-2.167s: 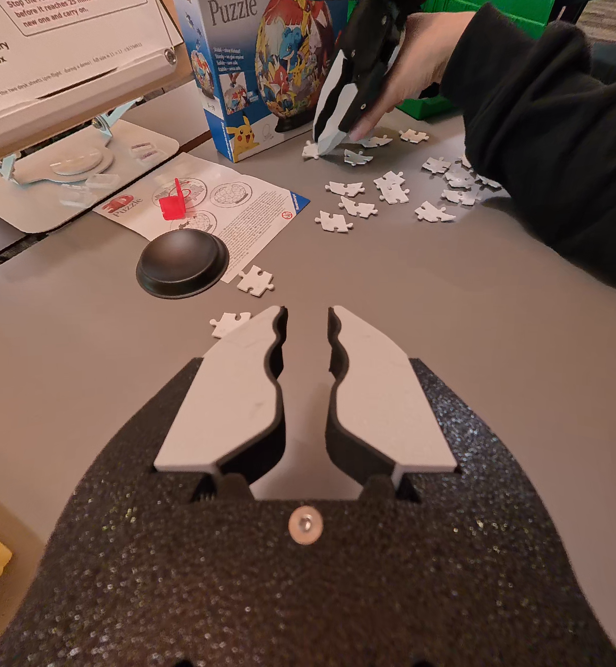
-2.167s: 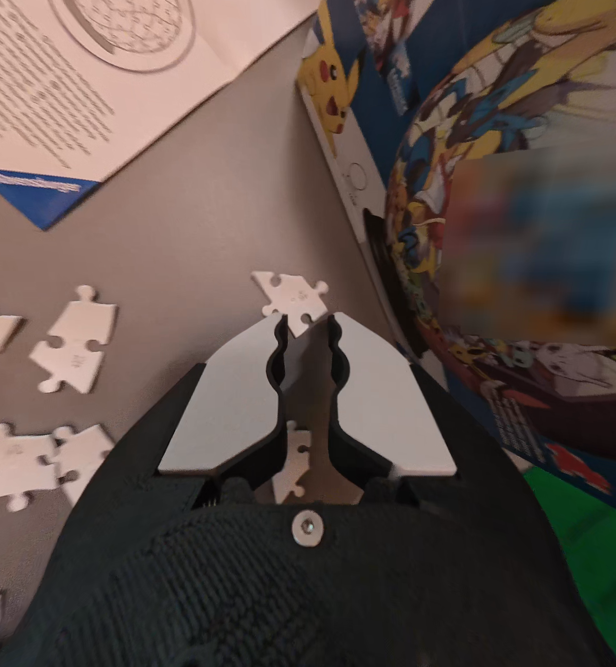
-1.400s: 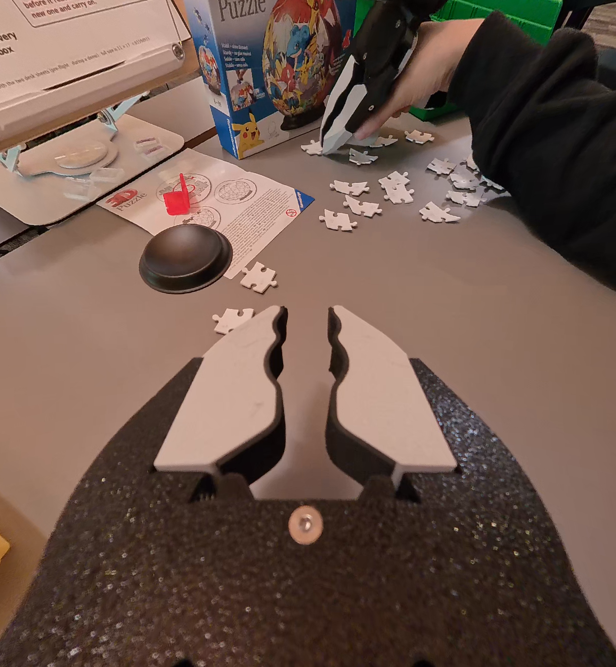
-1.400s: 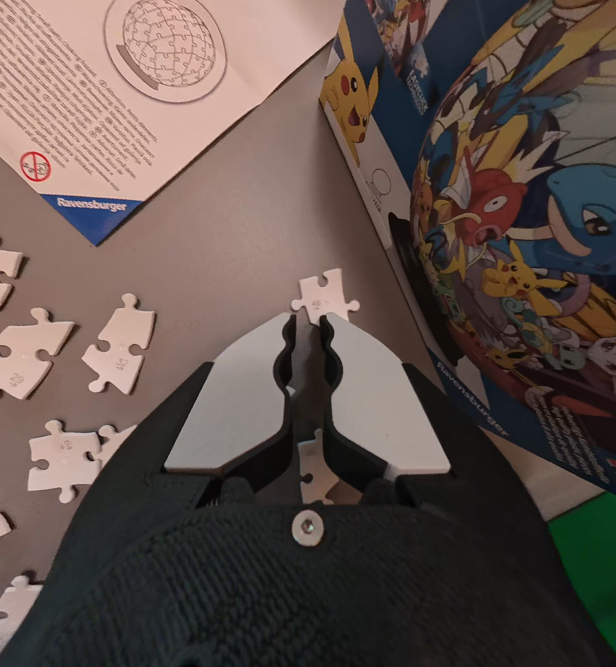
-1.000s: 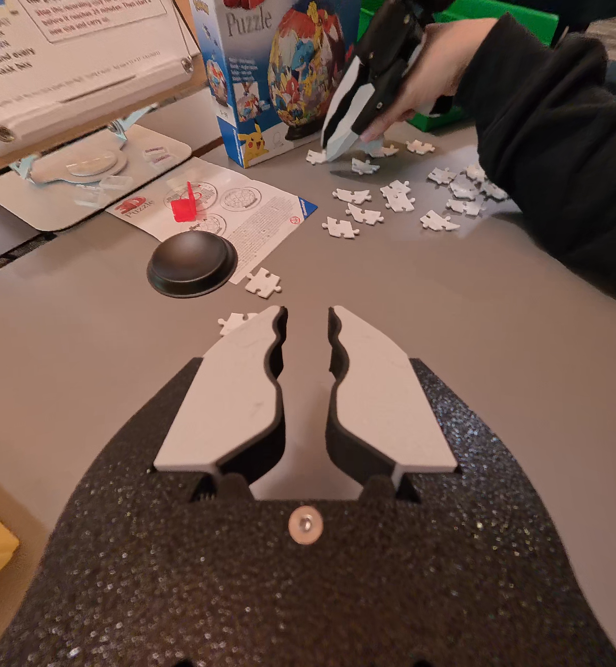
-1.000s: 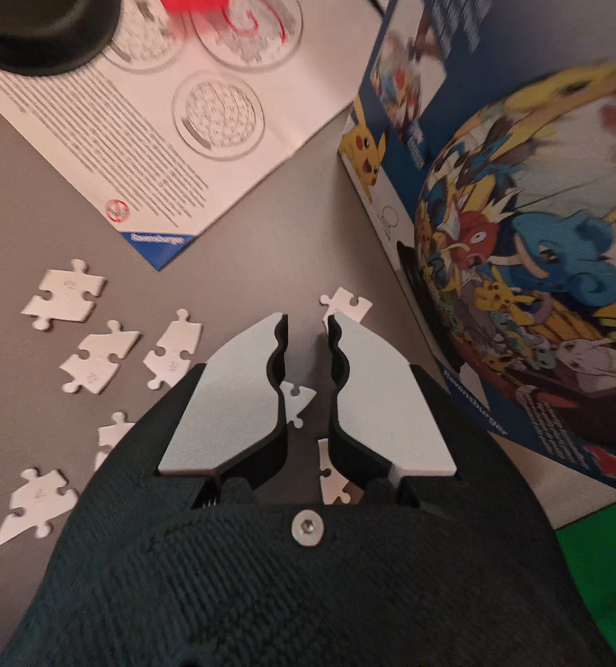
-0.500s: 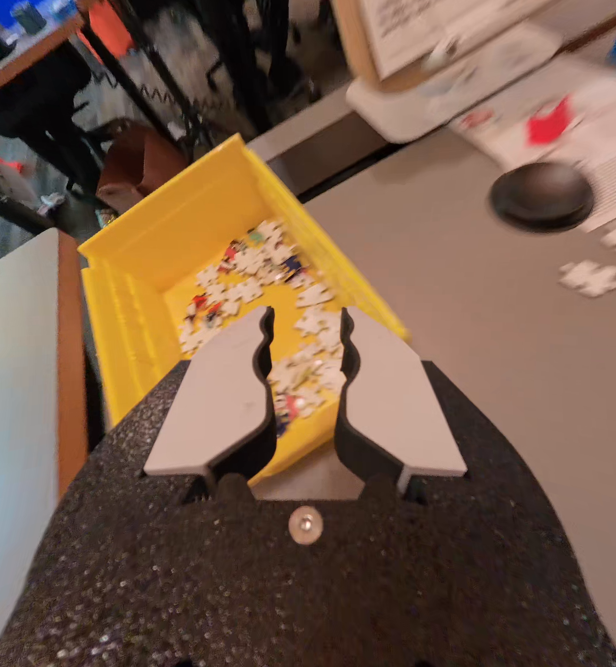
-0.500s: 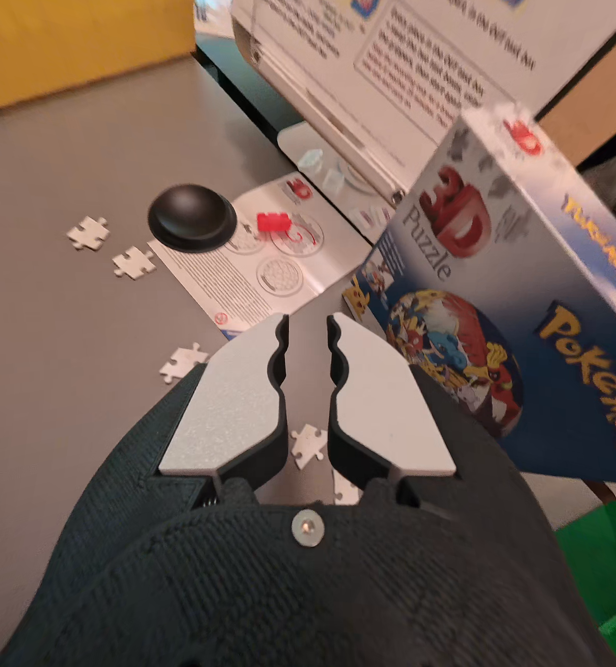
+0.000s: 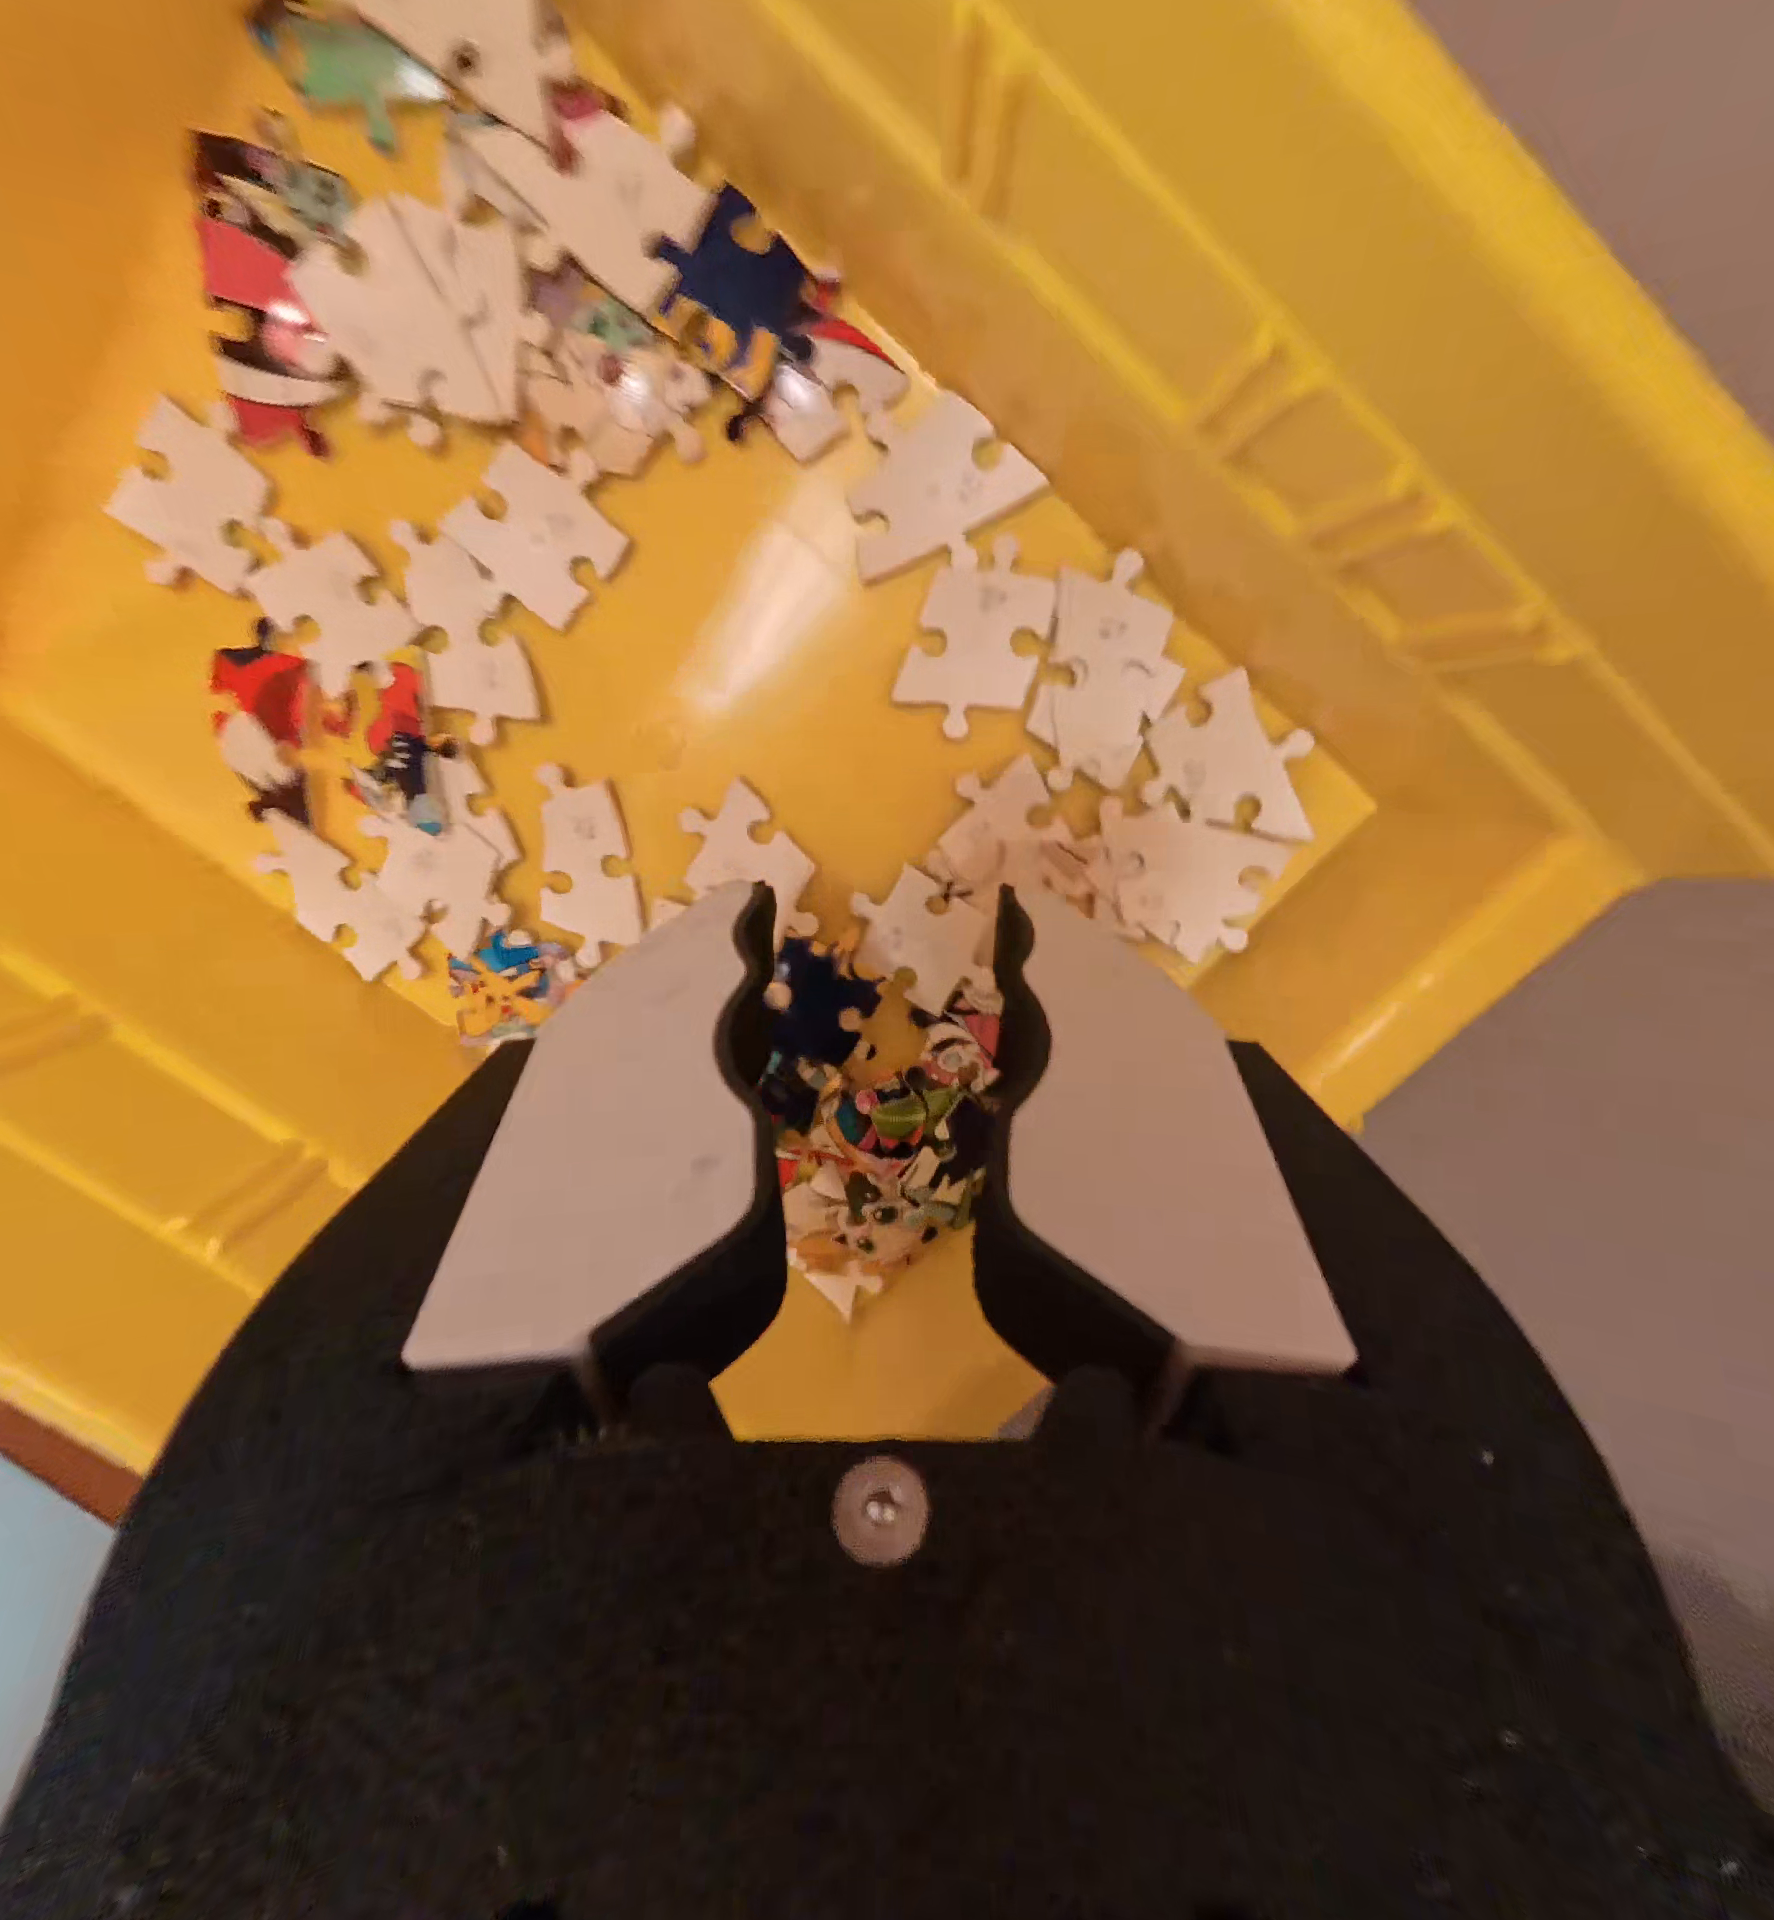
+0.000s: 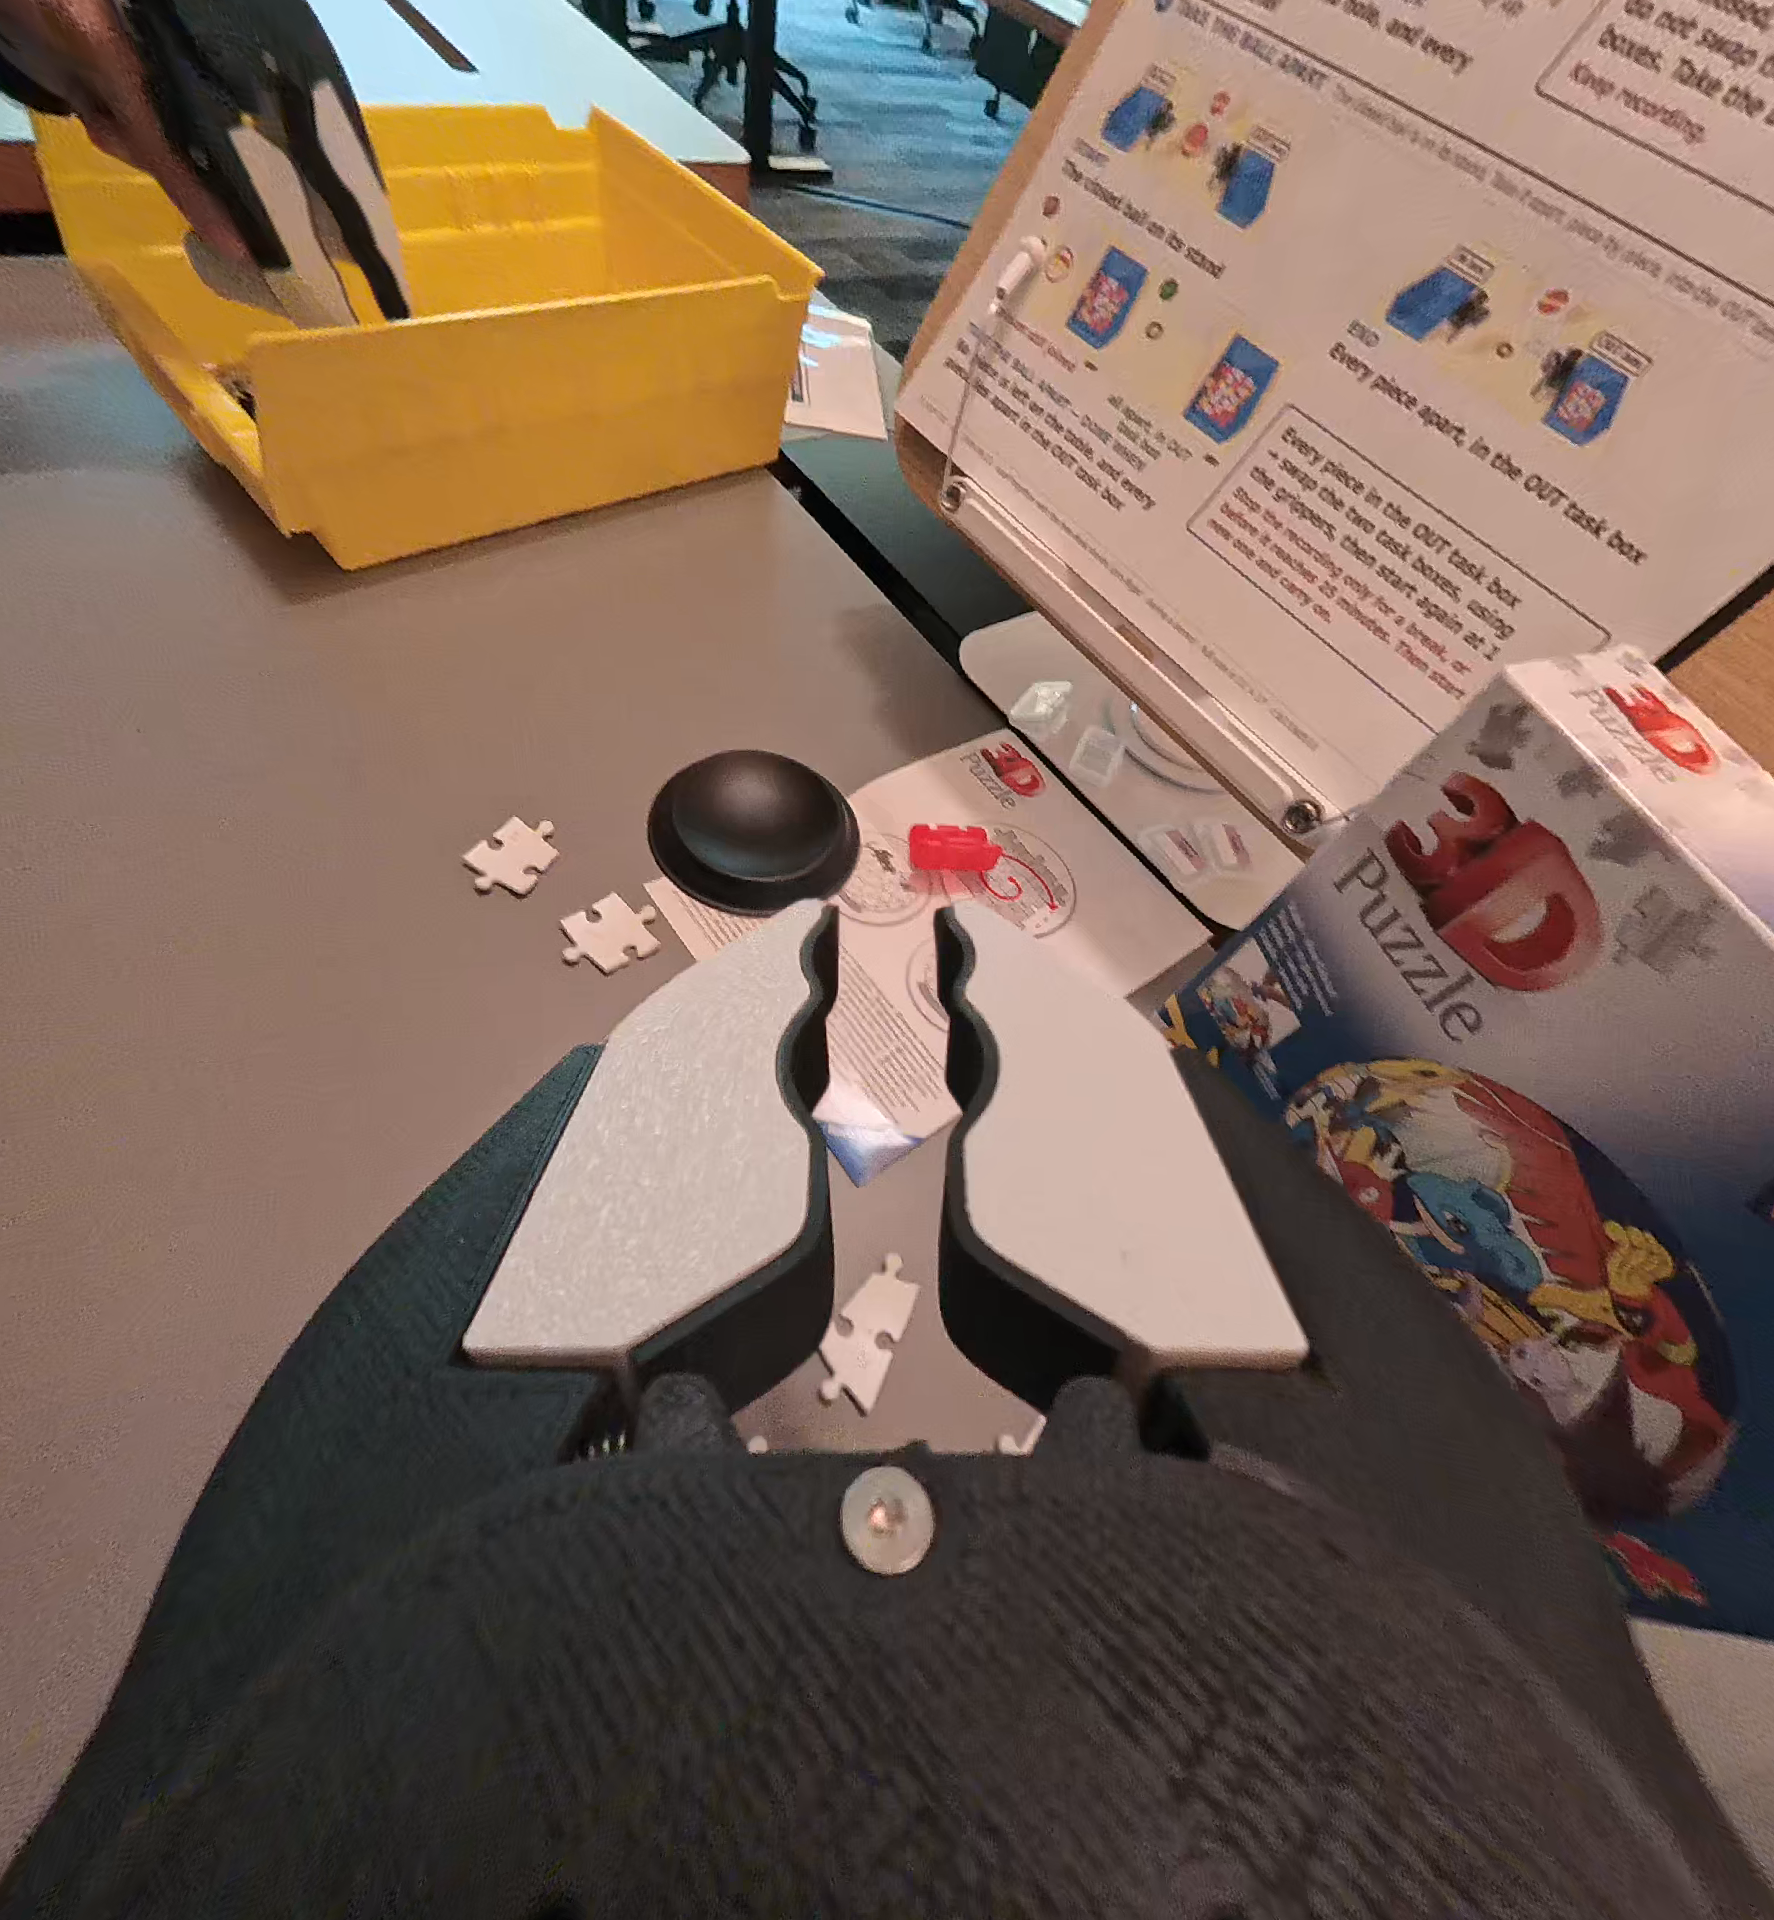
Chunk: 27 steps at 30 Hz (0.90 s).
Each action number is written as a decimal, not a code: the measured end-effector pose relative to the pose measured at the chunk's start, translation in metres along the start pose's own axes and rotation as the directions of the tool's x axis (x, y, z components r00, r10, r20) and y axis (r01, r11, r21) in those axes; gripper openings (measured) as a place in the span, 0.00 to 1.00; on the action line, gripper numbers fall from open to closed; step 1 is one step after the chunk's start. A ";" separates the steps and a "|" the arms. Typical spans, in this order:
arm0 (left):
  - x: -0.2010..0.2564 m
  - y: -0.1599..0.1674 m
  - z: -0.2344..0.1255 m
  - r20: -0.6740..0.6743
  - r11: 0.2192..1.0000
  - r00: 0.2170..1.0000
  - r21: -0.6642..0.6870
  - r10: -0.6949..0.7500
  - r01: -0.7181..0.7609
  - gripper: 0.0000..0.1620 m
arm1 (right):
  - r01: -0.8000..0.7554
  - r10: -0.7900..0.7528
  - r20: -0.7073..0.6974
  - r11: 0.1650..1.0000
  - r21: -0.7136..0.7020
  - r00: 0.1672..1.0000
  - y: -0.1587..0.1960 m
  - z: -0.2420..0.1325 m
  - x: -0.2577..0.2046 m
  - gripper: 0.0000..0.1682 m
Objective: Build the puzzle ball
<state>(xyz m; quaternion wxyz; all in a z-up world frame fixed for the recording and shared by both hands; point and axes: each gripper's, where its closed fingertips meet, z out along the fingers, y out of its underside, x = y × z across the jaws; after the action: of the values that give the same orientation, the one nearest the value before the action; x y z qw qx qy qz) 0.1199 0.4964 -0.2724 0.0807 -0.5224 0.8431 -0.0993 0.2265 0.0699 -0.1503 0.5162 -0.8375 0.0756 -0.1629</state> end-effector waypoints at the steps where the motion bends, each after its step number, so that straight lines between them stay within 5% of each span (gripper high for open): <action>1: 0.002 0.005 0.002 -0.016 0.999 0.999 -0.031 0.031 -0.032 0.24 | -0.001 0.001 0.010 1.000 0.008 1.000 -0.002 0.002 -0.003 0.11; 9: -0.004 0.059 -0.001 -0.018 0.932 0.986 -0.323 0.165 -0.162 0.22 | 0.055 -0.055 0.026 0.998 -0.007 0.998 -0.003 0.010 -0.010 0.11; 17: -0.010 0.052 0.007 0.036 0.955 0.999 -0.296 0.030 -0.018 0.21 | 0.092 -0.091 0.043 0.995 -0.032 0.995 0.002 0.012 -0.013 0.11; 27: -0.025 0.054 0.024 0.090 0.908 0.968 -0.375 0.235 -0.186 0.20 | 0.099 -0.098 0.035 0.995 -0.028 0.995 0.004 0.008 -0.010 0.11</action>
<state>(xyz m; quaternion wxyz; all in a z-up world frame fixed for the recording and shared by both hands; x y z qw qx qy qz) 0.0898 0.5402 -0.3083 0.0490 -0.4395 0.8910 0.1028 0.2199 0.0775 -0.1591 0.4962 -0.8504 0.0278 -0.1730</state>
